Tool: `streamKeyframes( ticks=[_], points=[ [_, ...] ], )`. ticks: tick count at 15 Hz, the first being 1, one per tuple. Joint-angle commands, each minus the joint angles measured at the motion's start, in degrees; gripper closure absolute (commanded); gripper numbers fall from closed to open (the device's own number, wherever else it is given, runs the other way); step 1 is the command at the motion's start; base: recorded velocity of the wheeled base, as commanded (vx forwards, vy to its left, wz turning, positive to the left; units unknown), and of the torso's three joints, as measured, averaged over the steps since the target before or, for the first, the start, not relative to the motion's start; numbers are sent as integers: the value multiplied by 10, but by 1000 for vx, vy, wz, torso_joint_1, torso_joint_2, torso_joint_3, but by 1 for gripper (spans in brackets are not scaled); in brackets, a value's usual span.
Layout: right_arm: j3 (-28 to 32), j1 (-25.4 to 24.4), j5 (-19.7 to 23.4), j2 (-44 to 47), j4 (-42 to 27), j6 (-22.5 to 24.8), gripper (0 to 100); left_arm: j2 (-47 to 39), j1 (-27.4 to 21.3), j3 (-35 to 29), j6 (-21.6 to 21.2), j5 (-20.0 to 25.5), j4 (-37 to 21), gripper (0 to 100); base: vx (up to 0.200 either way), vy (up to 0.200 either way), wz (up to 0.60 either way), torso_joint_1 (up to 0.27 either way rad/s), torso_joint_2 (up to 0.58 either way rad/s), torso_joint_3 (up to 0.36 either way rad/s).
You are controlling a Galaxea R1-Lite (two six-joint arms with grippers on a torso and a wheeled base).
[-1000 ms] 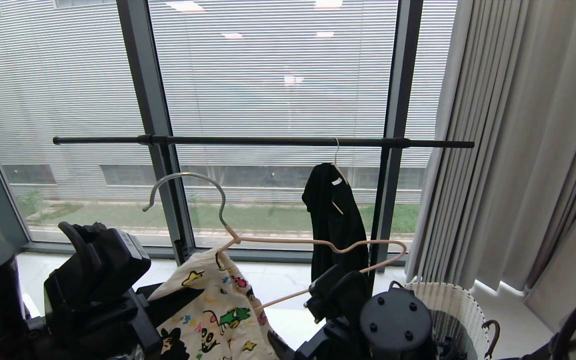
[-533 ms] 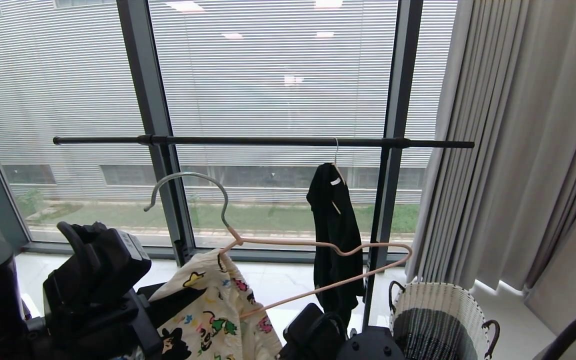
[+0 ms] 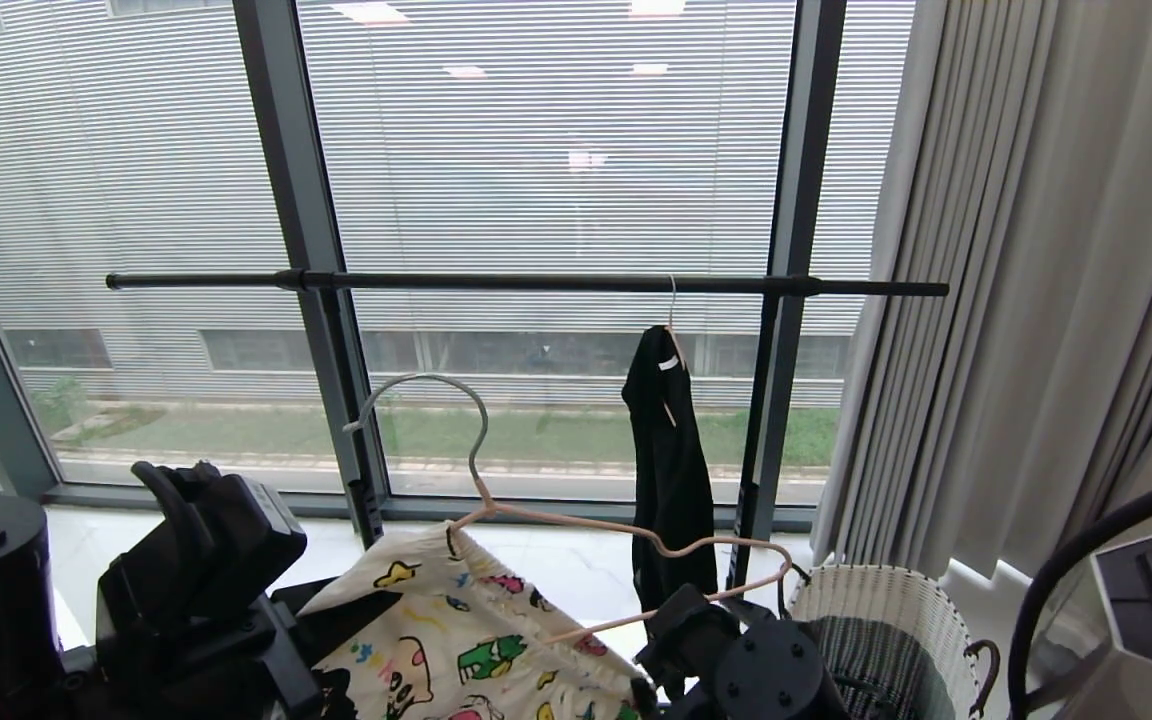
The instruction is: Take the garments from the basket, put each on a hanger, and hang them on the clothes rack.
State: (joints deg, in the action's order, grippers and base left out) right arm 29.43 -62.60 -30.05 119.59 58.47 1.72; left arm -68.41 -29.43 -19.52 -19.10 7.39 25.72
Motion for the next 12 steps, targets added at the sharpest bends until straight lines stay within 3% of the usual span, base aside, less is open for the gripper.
streamKeyframes(
  ticks=[1,3,7,9,10,12],
  points=[
    [-30,40,-2,-32,0,11,0,-3,7,4,0,-1,1,100,0,0,0,0,0,0],
    [-53,71,-2,-55,0,20,0,-8,15,4,0,-2,1,100,0,0,0,0,0,0],
    [-75,81,-2,-74,0,21,0,-21,25,6,-3,-37,1,100,0,0,0,0,0,0],
    [-79,94,-2,-81,0,21,0,-15,25,15,-27,-37,1,100,0,0,0,0,0,0],
    [-79,112,-2,-87,0,22,0,-3,26,34,-63,-34,1,100,0,0,0,0,0,0],
    [-79,125,-2,-89,0,24,0,7,25,57,-67,-33,1,100,0,0,0,0,0,0]
  ],
)
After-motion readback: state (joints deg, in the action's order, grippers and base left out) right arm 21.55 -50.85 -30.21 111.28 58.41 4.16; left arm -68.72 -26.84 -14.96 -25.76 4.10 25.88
